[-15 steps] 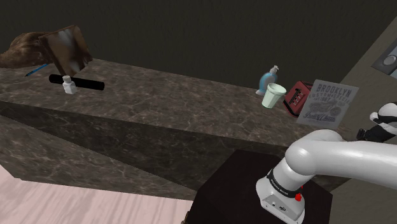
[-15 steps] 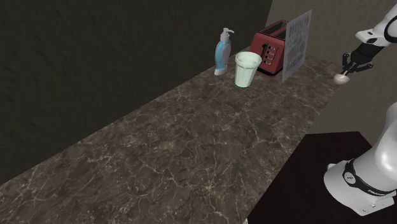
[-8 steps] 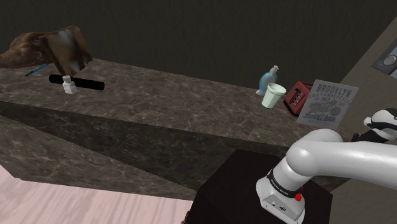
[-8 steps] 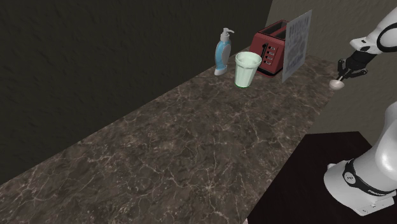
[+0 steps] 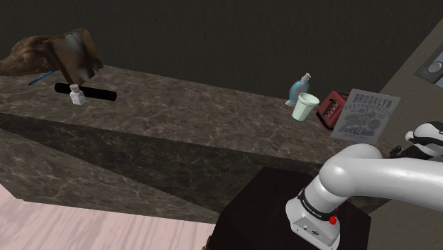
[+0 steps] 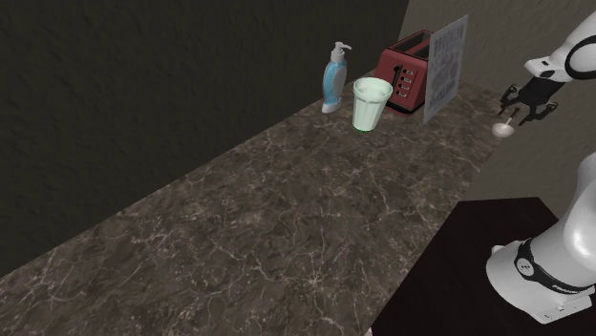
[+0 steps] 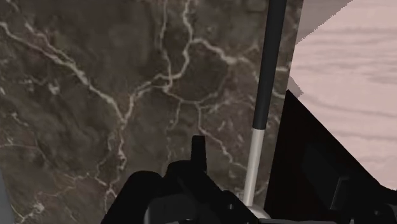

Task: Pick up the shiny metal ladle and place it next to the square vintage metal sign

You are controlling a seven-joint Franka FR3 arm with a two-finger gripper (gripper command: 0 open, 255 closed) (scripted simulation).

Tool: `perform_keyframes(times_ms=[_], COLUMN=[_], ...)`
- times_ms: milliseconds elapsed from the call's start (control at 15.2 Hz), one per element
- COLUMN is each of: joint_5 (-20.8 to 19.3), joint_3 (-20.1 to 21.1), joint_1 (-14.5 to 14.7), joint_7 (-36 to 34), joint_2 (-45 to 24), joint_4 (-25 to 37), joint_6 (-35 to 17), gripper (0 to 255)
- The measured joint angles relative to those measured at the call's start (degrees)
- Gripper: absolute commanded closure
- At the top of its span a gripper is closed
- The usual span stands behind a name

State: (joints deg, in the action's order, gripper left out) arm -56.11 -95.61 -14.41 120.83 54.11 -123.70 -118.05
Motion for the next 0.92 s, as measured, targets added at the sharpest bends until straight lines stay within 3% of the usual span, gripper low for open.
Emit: perform_keyframes(times_ms=[264, 594, 924], joint_5=[0.00, 3.80, 4.34], joint_3=[0.00, 5.57, 6.40], joint_1=[0.00, -3.05, -3.47], joint_7=[0.00, 1.80, 1.99], joint_2=[0.00, -1.29, -1.46], joint_4=[0.00, 1.34, 1.49], joint_6=[0.00, 4.25, 4.89], gripper=[0, 0, 0])
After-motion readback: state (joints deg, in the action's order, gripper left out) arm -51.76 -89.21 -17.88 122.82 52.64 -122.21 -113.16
